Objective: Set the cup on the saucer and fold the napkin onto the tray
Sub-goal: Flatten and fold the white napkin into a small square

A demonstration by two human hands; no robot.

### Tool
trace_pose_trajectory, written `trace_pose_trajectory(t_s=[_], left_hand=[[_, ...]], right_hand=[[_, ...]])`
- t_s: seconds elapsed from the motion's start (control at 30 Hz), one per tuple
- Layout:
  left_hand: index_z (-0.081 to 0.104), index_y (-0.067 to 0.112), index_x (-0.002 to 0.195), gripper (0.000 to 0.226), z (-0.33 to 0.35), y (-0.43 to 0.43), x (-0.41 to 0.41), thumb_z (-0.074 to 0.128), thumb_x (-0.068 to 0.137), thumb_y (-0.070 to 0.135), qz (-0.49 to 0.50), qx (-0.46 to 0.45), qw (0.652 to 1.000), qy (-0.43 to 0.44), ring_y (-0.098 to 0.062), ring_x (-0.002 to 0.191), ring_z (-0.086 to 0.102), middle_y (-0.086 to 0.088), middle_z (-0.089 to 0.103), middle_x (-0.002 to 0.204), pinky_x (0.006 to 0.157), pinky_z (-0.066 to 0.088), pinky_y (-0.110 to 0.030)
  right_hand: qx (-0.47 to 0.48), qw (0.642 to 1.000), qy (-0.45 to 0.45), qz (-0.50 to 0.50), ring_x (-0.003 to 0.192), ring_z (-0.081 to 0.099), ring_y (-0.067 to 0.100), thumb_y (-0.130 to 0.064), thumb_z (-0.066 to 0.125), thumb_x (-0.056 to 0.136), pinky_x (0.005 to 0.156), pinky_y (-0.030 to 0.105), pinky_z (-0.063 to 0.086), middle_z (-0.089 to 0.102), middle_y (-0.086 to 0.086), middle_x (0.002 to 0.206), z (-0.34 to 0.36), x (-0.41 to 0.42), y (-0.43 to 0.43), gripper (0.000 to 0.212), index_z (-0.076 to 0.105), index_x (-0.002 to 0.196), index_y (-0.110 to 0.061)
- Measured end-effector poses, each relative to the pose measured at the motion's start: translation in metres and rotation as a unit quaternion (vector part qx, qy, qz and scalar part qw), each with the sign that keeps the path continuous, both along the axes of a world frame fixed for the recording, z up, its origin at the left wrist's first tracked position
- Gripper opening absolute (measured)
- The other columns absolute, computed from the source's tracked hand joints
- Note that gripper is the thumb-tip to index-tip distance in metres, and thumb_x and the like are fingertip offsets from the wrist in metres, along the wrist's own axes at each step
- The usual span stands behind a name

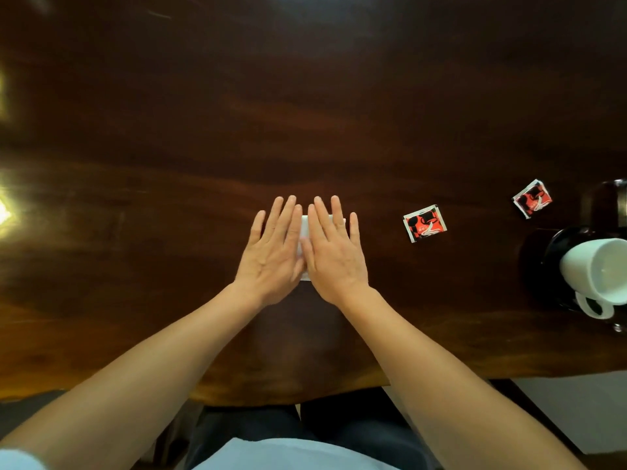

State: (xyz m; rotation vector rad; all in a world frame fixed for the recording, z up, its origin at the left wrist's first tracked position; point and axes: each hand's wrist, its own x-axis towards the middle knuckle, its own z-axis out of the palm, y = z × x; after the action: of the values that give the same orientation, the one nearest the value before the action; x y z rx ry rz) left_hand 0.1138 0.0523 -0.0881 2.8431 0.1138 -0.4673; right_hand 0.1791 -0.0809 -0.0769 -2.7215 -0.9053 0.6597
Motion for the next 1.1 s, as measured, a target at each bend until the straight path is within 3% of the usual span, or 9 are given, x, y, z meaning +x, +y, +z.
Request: trace_pose_trajectory(t_s=[0.1, 0.3, 0.43, 0.57, 0.63, 0.73, 0.83, 0.97, 1.1], left_hand=[[-0.014, 0.009, 0.158, 0.08, -0.013, 0.015, -0.011, 0.002, 0.1, 0.061, -0.028, 0.031, 0.999, 0.03, -0.023, 0.155, -0.015, -0.011, -0.017, 0.168, 0.126, -0.003, -0.047], [-0.019, 0.012, 0.157, 0.085, -0.001, 0.019, -0.007, 0.009, 0.099, 0.068, -0.031, 0.008, 0.997, 0.064, -0.019, 0.151, -0.028, -0.006, -0.028, 0.165, 0.124, -0.014, -0.043], [0.049, 0.017, 0.133, 0.058, 0.025, 0.015, 0.009, 0.068, 0.089, 0.049, 0.064, -0.085, 0.994, 0.004, -0.031, 0.152, 0.018, -0.009, 0.031, 0.16, 0.119, 0.019, -0.047], [0.055, 0.018, 0.101, 0.03, 0.052, 0.005, 0.023, 0.078, 0.082, 0.01, 0.254, -0.234, 0.939, -0.006, -0.022, 0.093, 0.064, -0.003, 0.065, 0.099, 0.071, 0.052, -0.026], [0.058, 0.018, 0.103, 0.032, 0.072, 0.001, 0.023, 0.08, 0.081, 0.006, 0.301, -0.279, 0.911, -0.033, -0.013, 0.081, 0.065, 0.0, 0.067, 0.093, 0.062, 0.049, -0.017], [0.062, 0.018, 0.103, 0.033, 0.111, -0.008, 0.012, 0.079, 0.081, 0.001, 0.296, -0.298, 0.9, -0.12, -0.011, 0.084, 0.066, 0.002, 0.068, 0.092, 0.064, 0.051, -0.011], [0.062, 0.015, 0.099, 0.031, 0.149, -0.019, -0.01, 0.077, 0.08, -0.005, 0.17, -0.301, 0.91, -0.227, -0.012, 0.085, 0.067, 0.0, 0.068, 0.092, 0.07, 0.058, -0.021], [0.065, 0.013, 0.109, 0.031, 0.185, -0.026, -0.037, 0.071, 0.084, -0.003, -0.033, -0.302, 0.93, -0.206, -0.018, 0.1, 0.066, -0.002, 0.069, 0.107, 0.084, 0.059, -0.037], [0.07, 0.015, 0.098, 0.018, 0.217, -0.009, -0.048, 0.081, 0.084, 0.017, -0.04, -0.287, 0.92, -0.263, -0.019, 0.099, 0.065, -0.001, 0.068, 0.109, 0.083, 0.059, -0.032]], right_hand=[[-0.055, 0.997, -0.007, 0.049, 0.15, -0.029, 0.025, -0.06, 0.01, 0.103, 0.122, 0.053, -0.011, -0.026, 0.002, 0.165, -0.015, -0.006, -0.016, 0.074, -0.016, 0.158, -0.018], [-0.082, 0.993, 0.043, 0.075, 0.144, -0.04, 0.026, -0.066, 0.004, 0.099, 0.118, 0.053, -0.02, -0.036, -0.001, 0.161, -0.008, 0.003, -0.016, 0.076, -0.026, 0.154, -0.023], [-0.06, 0.992, 0.085, 0.067, 0.15, -0.029, 0.028, -0.051, 0.027, 0.106, 0.121, 0.059, -0.008, -0.022, -0.002, 0.166, 0.009, 0.015, -0.016, 0.064, 0.0, 0.159, -0.029], [0.034, 0.989, 0.106, -0.097, 0.153, 0.014, 0.031, -0.024, 0.061, 0.097, 0.121, 0.058, 0.018, 0.027, 0.003, 0.162, 0.037, 0.012, -0.009, 0.054, 0.039, 0.147, -0.027], [0.121, 0.938, 0.156, -0.285, 0.135, 0.044, 0.025, -0.022, 0.063, 0.095, 0.109, 0.049, 0.043, 0.048, 0.004, 0.146, 0.059, 0.009, -0.008, 0.047, 0.049, 0.141, -0.023], [0.219, 0.753, 0.327, -0.527, 0.101, 0.063, 0.018, -0.03, 0.061, 0.098, 0.087, 0.037, 0.058, 0.059, 0.009, 0.129, 0.099, 0.001, -0.013, 0.037, 0.053, 0.132, -0.019], [0.341, 0.592, 0.491, -0.541, 0.093, 0.07, 0.025, -0.035, 0.063, 0.097, 0.089, 0.042, 0.059, 0.067, 0.011, 0.113, 0.137, -0.021, -0.014, 0.03, 0.061, 0.118, -0.013], [0.435, 0.565, 0.511, -0.481, 0.093, 0.072, 0.024, -0.016, 0.061, 0.097, 0.078, 0.036, 0.06, 0.073, 0.012, 0.103, 0.174, -0.041, -0.016, 0.025, 0.067, 0.119, -0.005], [0.432, 0.638, 0.46, -0.441, 0.103, 0.069, 0.026, -0.014, 0.056, 0.101, 0.09, 0.046, 0.058, 0.071, 0.011, 0.112, 0.21, -0.048, -0.034, 0.025, 0.064, 0.125, -0.01]])
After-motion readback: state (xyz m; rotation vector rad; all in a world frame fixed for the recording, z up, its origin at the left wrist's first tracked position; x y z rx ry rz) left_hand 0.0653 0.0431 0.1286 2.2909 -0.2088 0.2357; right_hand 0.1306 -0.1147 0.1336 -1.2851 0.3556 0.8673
